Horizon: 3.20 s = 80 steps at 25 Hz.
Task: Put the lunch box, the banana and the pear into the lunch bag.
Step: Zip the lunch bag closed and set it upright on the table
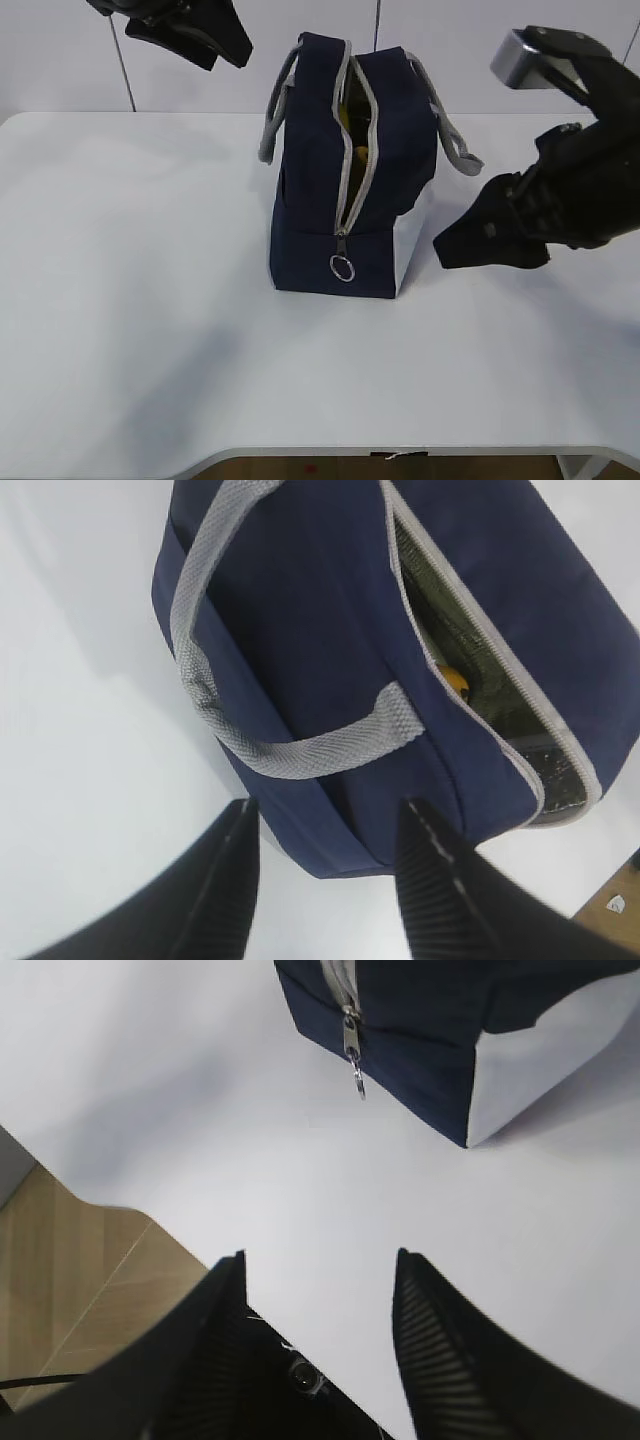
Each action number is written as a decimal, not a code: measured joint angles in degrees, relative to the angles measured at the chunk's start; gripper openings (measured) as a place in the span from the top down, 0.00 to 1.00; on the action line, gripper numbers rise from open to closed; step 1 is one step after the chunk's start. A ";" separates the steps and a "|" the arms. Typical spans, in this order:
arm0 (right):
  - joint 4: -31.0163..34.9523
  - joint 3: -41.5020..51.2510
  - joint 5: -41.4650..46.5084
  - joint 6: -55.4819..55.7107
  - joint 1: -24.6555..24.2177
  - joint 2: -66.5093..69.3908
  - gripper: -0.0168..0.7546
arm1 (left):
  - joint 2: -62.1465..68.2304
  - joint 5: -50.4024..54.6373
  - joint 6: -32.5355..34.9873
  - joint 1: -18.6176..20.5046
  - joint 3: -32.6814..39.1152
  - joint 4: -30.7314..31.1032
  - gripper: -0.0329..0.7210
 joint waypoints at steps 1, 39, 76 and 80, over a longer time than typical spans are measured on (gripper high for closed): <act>1.41 0.00 -0.43 -0.92 0.00 0.85 0.48 | 0.00 0.00 0.00 0.00 0.00 0.00 0.50; 69.59 12.75 -10.24 -104.65 0.00 22.41 0.42 | 0.00 -1.55 2.10 0.00 0.00 0.00 0.51; 69.72 0.40 -8.31 -97.30 0.00 35.50 0.67 | 0.57 -2.54 2.14 0.00 0.00 0.00 0.51; 69.72 0.40 -8.31 -96.84 0.00 35.74 0.75 | 0.57 -2.56 2.14 0.00 0.00 0.00 0.51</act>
